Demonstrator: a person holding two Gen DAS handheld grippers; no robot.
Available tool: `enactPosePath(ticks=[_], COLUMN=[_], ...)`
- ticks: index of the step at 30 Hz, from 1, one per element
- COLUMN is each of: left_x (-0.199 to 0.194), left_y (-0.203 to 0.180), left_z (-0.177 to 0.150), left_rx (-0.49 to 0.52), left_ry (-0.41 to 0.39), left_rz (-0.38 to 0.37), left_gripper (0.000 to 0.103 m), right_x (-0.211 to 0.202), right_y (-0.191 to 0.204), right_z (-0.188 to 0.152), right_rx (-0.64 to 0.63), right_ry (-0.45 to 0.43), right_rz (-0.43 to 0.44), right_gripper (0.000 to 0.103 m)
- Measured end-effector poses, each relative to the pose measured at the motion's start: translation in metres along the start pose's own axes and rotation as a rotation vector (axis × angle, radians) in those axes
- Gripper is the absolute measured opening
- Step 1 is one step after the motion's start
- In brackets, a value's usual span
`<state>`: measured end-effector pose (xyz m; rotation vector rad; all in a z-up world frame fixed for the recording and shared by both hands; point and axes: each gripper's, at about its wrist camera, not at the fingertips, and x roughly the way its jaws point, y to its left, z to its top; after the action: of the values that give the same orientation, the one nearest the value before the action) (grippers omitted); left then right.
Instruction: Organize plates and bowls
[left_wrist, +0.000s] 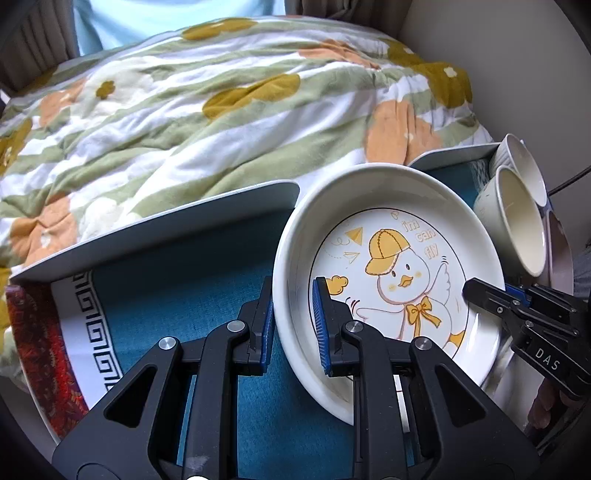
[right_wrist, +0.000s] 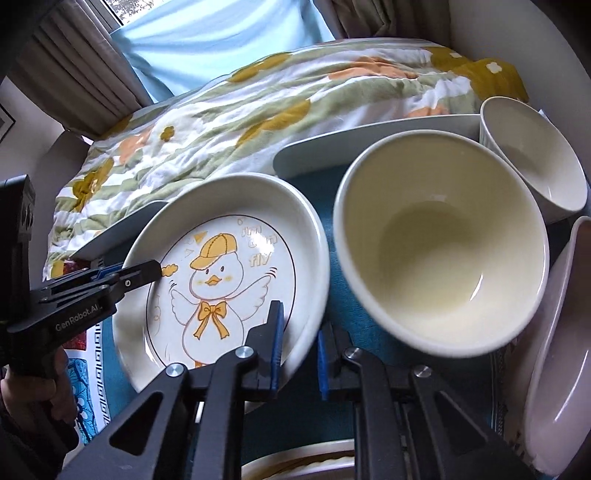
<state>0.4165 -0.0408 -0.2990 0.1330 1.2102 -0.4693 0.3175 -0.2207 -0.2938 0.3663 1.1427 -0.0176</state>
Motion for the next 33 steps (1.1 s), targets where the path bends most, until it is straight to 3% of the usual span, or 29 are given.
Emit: enactPosePath(ticks=[10, 21, 28, 33], left_x=[-0.063, -0.145, -0.151, -0.138], left_y=[-0.021, -0.101, -0.150, -0.171], left_z=[-0.019, -0.078, -0.135, -0.177], left_rx=[-0.004, -0.070, -0.152, -0.199], left_ry=[-0.101, -0.204, -0.193, -0.159], left_rz=[0.006, 0.057, 0.085, 0.087], left_gripper=[0.016, 0.016, 0.016, 0.016], right_x=[-0.052, -0.142, -0.170, -0.165], right_y=[0.002, -0.025, -0.059, -0.079], right_z=[-0.007, -0.038, -0.079, -0.110], right_rx=[-0.067, -0.196, -0.265, -0.289], right_ry=[-0.065, -0.108, -0.062, -0.013], right_rz=[0.020, 0.069, 0.093, 0.102], right_gripper=[0.015, 0.015, 0.015, 0.015])
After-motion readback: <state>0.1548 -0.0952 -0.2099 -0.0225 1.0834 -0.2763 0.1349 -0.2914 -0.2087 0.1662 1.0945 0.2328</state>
